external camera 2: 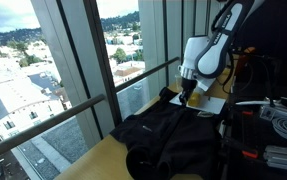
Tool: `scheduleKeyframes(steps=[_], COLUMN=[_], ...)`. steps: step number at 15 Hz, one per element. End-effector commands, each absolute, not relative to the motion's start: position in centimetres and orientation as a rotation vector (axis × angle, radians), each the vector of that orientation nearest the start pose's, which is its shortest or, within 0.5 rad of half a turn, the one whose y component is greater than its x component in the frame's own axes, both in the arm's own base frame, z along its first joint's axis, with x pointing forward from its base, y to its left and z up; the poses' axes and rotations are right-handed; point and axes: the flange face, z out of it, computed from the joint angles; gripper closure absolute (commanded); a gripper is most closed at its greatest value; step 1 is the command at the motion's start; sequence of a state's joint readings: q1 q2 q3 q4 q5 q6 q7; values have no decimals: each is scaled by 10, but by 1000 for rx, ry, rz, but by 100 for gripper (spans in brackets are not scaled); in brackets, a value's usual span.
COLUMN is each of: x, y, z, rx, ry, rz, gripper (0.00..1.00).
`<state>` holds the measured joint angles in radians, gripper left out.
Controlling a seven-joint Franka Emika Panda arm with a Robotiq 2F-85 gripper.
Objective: Pull the zipper closed
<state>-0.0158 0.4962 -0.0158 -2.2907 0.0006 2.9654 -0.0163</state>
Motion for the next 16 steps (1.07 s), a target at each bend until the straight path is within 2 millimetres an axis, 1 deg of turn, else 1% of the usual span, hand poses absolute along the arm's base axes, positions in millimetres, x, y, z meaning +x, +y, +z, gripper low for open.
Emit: scheduleKeyframes(steps=[1,4,9,11,16], x=[529,523,516,517,522], y=[-14,-6,20,34,76], z=[166,161,153,155,166], rx=[-3147,-3152,-3146,-3135,-3109], ry=[-34,-85,-176,-213,-286], rz=[-281,-265,-230,-225,-213], gripper=[98,98,98,98,98])
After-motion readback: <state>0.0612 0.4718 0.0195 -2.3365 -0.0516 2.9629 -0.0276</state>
